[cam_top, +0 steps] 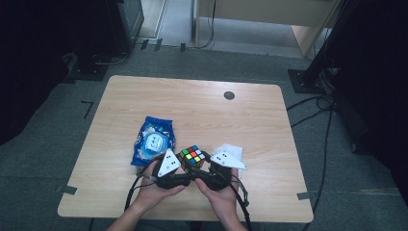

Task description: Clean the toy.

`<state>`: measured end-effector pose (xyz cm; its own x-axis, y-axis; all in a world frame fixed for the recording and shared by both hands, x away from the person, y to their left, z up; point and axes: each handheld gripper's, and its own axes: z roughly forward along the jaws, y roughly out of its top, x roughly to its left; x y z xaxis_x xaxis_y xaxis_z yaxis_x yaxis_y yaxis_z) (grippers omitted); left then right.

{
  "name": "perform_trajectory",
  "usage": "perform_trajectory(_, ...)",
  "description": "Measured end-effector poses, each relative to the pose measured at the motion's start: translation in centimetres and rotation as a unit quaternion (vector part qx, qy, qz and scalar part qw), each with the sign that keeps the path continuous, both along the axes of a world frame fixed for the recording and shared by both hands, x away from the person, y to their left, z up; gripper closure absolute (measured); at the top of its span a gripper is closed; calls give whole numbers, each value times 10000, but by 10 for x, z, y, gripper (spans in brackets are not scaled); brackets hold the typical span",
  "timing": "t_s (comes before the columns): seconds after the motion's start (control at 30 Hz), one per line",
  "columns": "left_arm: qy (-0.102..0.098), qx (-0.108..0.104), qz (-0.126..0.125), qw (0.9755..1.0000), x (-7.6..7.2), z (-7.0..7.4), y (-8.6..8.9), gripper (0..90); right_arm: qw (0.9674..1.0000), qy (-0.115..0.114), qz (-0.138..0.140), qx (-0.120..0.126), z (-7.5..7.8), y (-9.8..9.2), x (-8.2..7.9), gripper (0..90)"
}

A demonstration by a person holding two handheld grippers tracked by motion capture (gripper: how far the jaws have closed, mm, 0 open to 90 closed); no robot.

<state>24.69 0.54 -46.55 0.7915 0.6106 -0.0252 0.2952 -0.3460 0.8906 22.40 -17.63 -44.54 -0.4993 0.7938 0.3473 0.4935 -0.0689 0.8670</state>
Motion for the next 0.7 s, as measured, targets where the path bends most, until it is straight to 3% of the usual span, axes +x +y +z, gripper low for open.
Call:
perform_trajectory(0.2,84,27,-9,10000,1,-1,-2,329,10000,52,6,78,-2,-2,0,346)
perform_trajectory(0.37,-114,61,41,9999,0,0,1,340,9997,28,207,160,-1,-4,2,342)
perform_trajectory(0.47,-34,10,145,9999,5,0,8,340,9982,-39,366,469,8,-19,5,294)
perform_trajectory(0.53,22,-56,242,9997,8,0,14,340,9979,-166,183,596,15,-34,5,309)
perform_trajectory(0.63,92,-167,341,9992,13,1,22,340,9976,-233,-288,577,22,-61,10,368)
perform_trajectory(0.7,81,-161,384,9991,14,2,25,341,9975,-202,-624,256,20,-75,14,386)
